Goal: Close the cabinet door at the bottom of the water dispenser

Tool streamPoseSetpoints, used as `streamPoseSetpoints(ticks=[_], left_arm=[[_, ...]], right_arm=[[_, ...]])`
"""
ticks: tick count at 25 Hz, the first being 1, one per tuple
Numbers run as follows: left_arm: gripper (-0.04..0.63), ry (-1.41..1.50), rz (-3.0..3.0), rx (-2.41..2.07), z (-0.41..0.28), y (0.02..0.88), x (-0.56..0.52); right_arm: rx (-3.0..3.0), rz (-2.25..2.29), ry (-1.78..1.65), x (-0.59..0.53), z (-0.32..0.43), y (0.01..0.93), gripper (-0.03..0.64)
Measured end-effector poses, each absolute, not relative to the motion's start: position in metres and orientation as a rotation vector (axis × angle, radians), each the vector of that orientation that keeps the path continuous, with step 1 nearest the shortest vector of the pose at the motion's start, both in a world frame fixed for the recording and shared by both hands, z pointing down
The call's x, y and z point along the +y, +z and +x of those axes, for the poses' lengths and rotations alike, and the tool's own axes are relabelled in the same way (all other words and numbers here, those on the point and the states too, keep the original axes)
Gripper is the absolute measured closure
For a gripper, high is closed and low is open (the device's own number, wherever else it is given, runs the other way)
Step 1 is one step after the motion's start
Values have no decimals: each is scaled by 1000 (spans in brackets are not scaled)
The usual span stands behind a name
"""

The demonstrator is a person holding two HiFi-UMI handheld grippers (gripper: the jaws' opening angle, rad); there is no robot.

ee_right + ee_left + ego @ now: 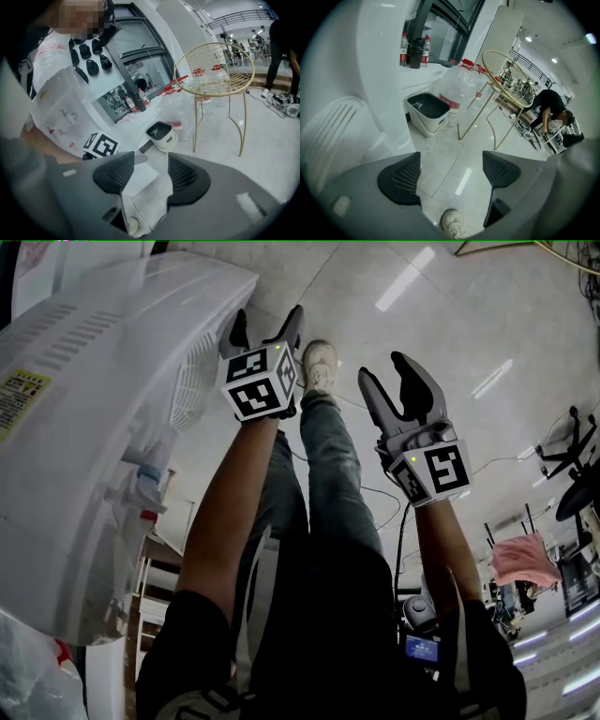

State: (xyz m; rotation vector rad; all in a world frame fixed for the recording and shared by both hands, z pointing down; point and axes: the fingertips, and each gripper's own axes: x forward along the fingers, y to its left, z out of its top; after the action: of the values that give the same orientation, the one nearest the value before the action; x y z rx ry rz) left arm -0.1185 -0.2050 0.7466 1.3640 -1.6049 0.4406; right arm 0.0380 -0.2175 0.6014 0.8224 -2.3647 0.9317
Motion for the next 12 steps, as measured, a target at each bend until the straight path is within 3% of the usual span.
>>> streamPoseSetpoints(ticks=[12], left_arm=[[170,461,1541,-1503,-87,710,-205]], right_arm=[[-2397,937,868,-198,59,566,396]])
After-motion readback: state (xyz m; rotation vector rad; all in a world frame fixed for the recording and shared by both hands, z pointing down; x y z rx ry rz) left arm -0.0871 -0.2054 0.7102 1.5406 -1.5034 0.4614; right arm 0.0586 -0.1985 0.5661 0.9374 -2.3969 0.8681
